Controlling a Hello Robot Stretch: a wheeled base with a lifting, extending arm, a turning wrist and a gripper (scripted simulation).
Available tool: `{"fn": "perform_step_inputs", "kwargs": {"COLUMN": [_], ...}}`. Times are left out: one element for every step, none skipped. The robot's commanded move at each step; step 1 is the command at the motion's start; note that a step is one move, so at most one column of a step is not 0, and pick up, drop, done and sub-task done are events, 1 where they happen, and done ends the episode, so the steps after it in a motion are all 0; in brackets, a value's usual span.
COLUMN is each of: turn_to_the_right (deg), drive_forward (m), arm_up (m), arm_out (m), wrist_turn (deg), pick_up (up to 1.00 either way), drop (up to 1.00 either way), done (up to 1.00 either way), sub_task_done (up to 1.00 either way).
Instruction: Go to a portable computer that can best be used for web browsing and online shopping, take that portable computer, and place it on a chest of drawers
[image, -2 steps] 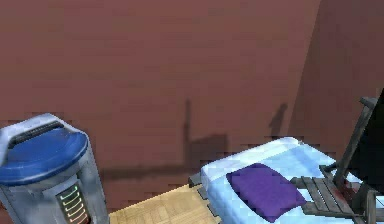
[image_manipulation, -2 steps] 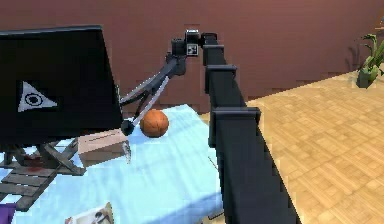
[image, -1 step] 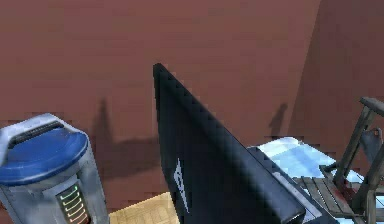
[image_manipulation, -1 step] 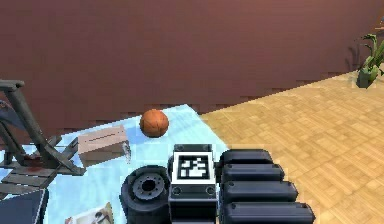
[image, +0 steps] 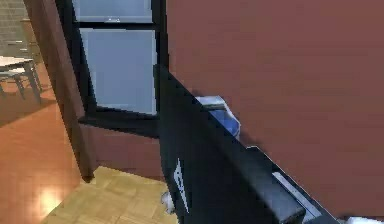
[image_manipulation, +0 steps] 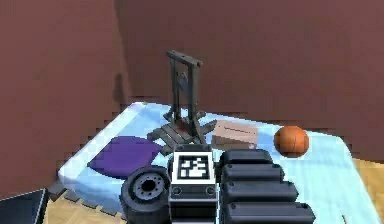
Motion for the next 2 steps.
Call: {"fn": "perform_step_inputs", "kwargs": {"turn_to_the_right": [-45.0,0.0], "drive_forward": [0.00,1.00], "arm_up": [0.00,0.00], "arm_out": [0.00,0.00], "wrist_turn": [0.0,0.0], "pick_up": [0.00,0.00], "drop": [0.00,0.00], "done": [0.00,0.00], "sub_task_done": [0.00,0.00]}}
